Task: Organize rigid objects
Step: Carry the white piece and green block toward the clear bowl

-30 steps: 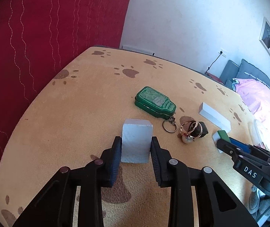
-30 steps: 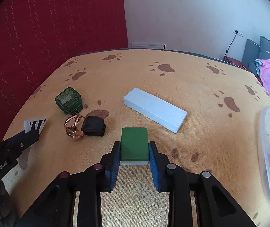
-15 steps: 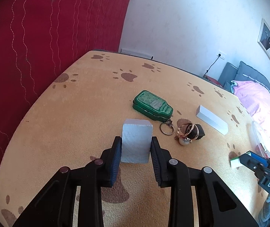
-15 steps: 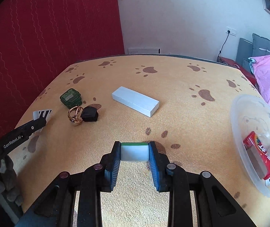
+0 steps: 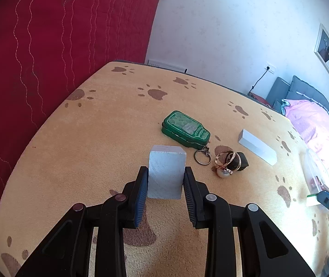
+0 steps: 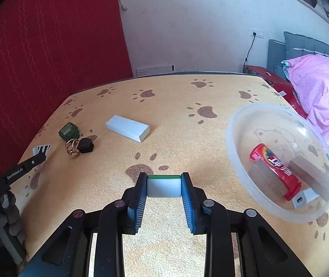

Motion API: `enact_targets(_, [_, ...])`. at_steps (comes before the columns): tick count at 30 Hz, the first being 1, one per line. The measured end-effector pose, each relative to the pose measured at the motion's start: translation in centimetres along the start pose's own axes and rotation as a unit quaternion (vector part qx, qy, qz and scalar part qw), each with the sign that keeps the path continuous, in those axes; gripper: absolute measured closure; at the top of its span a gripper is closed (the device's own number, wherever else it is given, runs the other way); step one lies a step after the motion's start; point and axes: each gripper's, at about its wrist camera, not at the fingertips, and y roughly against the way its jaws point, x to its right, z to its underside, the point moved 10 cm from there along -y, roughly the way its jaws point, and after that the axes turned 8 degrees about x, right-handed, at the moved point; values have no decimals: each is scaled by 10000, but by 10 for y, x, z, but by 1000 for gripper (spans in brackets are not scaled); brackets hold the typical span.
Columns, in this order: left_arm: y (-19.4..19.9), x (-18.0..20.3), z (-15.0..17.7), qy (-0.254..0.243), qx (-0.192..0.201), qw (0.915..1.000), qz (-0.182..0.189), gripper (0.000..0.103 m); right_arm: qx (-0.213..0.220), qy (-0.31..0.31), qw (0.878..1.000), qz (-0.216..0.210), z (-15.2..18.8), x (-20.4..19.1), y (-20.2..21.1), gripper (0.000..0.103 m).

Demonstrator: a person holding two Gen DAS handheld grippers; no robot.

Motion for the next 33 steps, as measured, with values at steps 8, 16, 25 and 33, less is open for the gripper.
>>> enact_targets(8, [9, 17, -1, -84, 19, 9999, 145, 72, 261, -312, 9984, 404, -14, 49, 18, 72])
enact_targets(16, [19, 39, 8, -213, -50, 9994, 262, 72, 358, -684, 9940, 769, -17, 98, 28, 72])
enact_targets(25, [30, 66, 13, -208, -116, 9985, 484, 72, 284, -972, 9908, 897, -6, 129, 23, 72])
enact_targets(33, [38, 99, 19, -394, -184, 9969, 660, 72, 263, -961, 9913, 858, 0, 142, 22, 72])
